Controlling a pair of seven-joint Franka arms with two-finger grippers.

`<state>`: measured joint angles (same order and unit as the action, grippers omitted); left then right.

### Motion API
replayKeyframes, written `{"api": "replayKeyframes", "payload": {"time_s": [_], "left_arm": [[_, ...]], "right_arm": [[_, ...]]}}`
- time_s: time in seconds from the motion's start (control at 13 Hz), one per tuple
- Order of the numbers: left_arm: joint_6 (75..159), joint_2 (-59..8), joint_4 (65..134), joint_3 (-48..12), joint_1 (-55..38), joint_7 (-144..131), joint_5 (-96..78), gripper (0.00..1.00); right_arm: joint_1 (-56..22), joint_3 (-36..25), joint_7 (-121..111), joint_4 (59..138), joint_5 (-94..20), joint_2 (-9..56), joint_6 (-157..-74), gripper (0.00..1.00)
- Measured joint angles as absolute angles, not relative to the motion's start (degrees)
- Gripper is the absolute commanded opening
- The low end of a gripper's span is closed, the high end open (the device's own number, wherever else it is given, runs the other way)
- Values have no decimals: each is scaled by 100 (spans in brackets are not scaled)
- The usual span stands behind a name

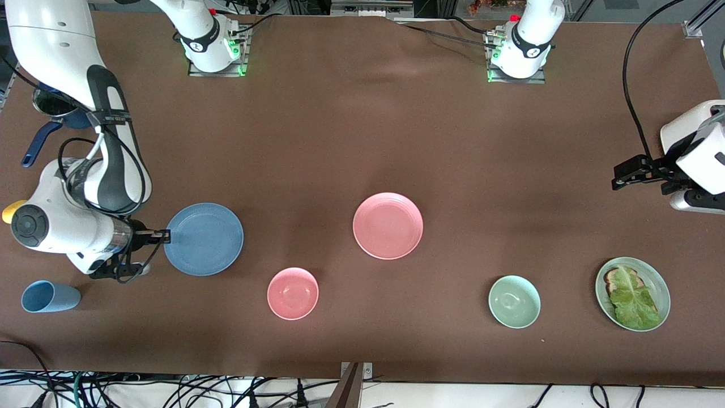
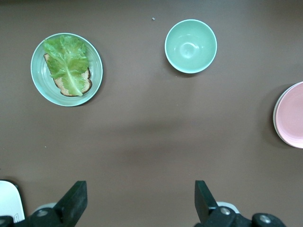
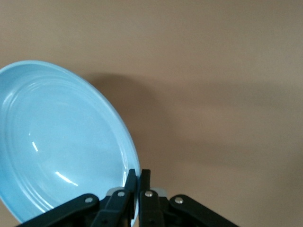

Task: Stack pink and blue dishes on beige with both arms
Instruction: 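Lift the blue plate with the right gripper onto the pink plate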

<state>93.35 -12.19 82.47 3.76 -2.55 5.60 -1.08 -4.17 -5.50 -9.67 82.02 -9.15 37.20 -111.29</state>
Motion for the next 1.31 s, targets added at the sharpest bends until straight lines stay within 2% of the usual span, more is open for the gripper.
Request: {"api": "replayKeyframes", "payload": {"time_s": [0.23,0.38,0.62,1.08,1.31], "left_arm": [[9335,-1219,8247,374,-255,560,-108,100],[9335,-1219,8247,374,-255,560,-108,100],[9335,-1219,8247,373,-256,560,-109,100],[9335,-1219,8247,374,-256,560,-109,100],[9335,-1219,8247,374,-256,560,-109,100]], "right_arm": [[-455,-233,-886,7765,-979,3615,-10745,0],[-490,199,-383,7653,-984,3613,-10690,0],[-965,530,580,7632,-983,3616,-10722,0],[-2594,538,2608,7648,-825,4061,-12125,0],[-3168,519,3584,7650,-530,4342,-12466,0]]}}
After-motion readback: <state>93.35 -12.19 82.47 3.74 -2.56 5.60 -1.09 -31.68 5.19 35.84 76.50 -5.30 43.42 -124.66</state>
